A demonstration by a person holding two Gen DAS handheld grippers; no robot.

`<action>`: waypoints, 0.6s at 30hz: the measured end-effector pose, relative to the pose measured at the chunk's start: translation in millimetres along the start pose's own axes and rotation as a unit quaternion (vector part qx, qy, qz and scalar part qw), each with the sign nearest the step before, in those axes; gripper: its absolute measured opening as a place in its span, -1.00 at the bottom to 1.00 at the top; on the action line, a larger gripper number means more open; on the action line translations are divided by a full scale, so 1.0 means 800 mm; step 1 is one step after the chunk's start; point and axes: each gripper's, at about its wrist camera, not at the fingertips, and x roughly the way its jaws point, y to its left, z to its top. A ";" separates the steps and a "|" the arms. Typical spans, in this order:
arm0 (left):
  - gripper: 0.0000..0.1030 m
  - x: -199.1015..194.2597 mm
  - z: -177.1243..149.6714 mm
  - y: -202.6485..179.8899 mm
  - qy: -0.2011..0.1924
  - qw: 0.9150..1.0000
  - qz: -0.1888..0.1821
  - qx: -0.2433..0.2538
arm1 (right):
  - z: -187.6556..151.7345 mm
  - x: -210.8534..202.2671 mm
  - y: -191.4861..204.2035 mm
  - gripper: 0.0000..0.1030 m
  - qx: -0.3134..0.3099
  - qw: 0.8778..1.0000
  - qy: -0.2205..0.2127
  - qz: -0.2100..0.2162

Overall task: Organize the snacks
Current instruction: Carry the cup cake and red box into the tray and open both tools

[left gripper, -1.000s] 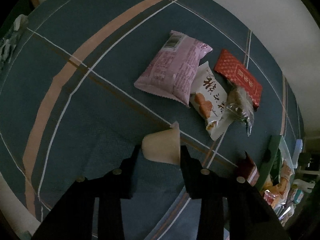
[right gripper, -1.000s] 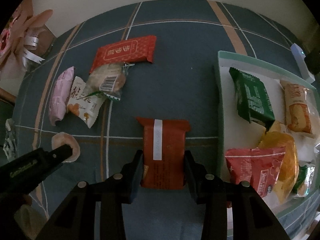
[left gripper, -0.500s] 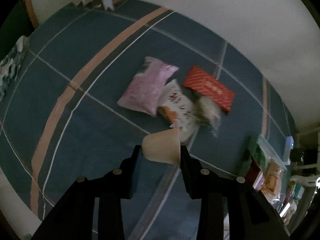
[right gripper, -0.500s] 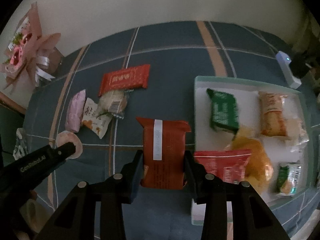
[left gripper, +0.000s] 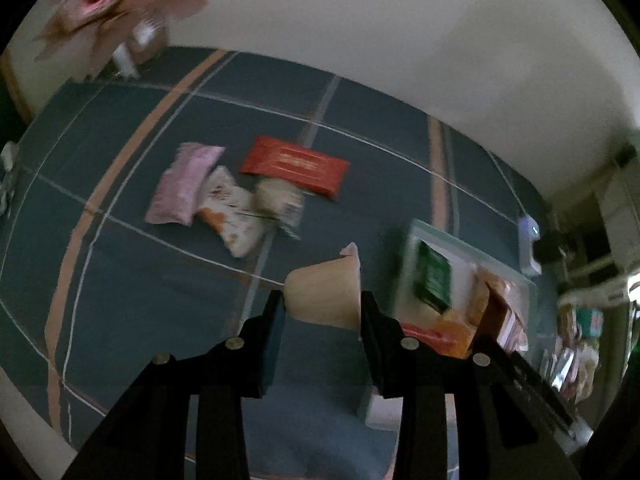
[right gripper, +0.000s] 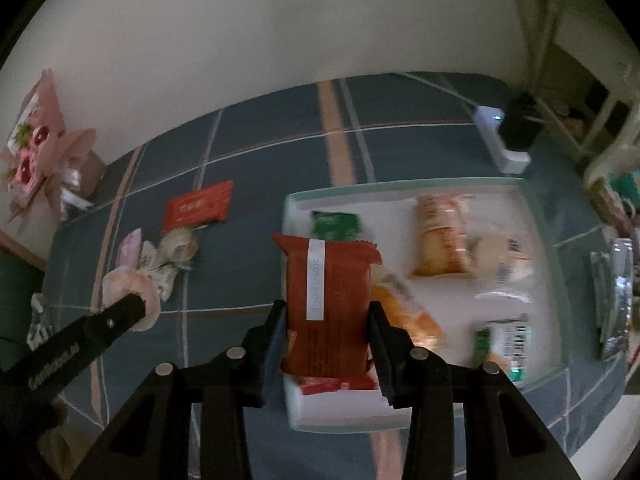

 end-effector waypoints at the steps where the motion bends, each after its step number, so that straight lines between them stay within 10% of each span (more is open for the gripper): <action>1: -0.25 0.001 -0.002 -0.008 0.001 1.000 -0.002 0.007 | 0.000 -0.004 -0.010 -0.18 0.005 1.000 -0.003 -0.004; 18: -0.25 0.041 -0.069 -0.130 0.054 0.990 -0.019 0.130 | -0.018 -0.027 -0.126 -0.18 0.044 0.997 -0.013 -0.065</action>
